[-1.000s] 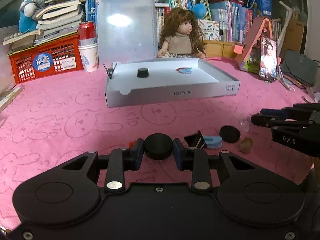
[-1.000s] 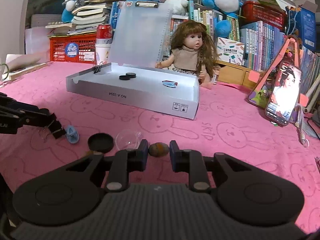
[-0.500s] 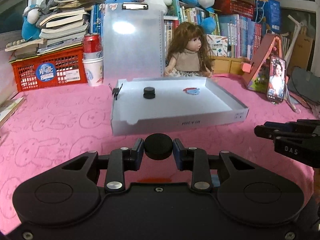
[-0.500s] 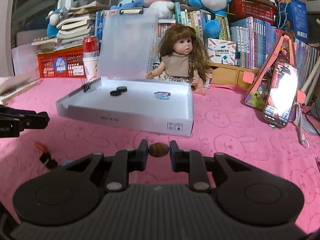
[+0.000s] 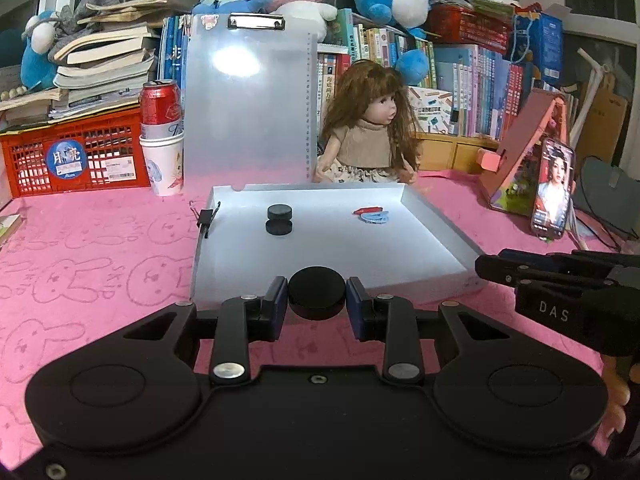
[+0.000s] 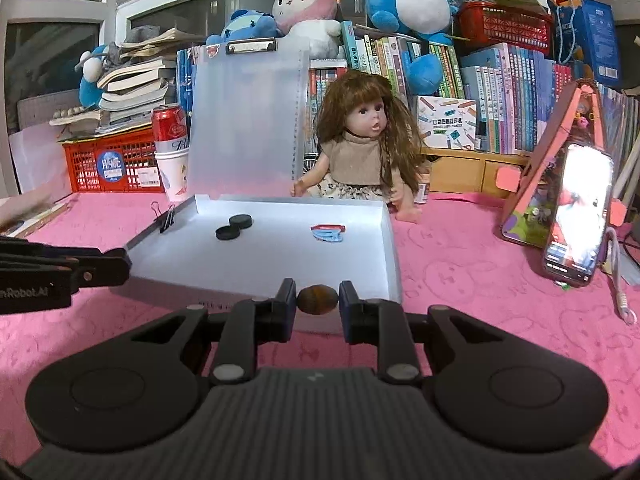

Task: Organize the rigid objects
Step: 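Carry the black disc and brown nut with both tools over the white tray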

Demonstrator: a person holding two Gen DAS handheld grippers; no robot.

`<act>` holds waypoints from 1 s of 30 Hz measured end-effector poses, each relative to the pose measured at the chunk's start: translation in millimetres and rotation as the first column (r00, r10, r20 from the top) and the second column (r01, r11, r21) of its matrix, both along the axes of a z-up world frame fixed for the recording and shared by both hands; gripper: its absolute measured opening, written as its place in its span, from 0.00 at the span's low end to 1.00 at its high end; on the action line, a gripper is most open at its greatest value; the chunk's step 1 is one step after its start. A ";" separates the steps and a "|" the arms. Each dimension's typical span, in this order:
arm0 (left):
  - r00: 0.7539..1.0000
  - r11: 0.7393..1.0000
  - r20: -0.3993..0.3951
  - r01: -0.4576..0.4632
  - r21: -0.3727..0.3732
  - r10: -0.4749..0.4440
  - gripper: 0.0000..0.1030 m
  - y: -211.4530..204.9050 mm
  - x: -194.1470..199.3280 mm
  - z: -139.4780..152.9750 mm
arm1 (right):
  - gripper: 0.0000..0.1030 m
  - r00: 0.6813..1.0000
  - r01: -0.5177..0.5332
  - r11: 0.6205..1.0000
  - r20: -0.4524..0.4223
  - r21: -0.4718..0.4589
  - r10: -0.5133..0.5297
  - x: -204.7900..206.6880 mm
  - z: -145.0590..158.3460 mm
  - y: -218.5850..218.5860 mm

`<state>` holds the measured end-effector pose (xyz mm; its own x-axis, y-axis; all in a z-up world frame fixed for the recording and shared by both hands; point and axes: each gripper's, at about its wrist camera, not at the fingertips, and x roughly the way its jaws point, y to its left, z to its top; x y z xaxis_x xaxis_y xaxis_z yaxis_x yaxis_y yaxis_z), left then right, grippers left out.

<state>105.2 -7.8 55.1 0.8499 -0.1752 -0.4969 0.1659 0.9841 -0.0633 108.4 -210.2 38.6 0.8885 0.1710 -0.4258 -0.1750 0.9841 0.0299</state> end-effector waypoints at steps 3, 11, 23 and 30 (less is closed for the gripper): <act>1.000 1.000 -0.013 -0.009 -0.013 0.008 0.29 -0.3 17.4 -0.9 | 0.26 1.000 -0.003 1.000 -0.004 0.007 0.003 12.5 0.9 2.4; 0.998 0.999 -0.054 -0.040 -0.027 0.038 0.29 -1.5 68.0 -5.4 | 0.26 0.997 0.003 0.998 -0.074 0.055 0.001 58.5 -0.6 2.8; 0.985 0.996 -0.155 -0.082 -0.015 0.079 0.29 -7.6 137.3 -22.3 | 0.26 0.971 0.069 0.987 -0.237 0.143 -0.034 137.9 -11.3 1.2; 0.976 0.993 -0.186 -0.117 0.007 0.116 0.29 -9.1 165.1 -34.0 | 0.26 0.962 0.091 0.984 -0.269 0.152 -0.048 168.9 -13.4 4.8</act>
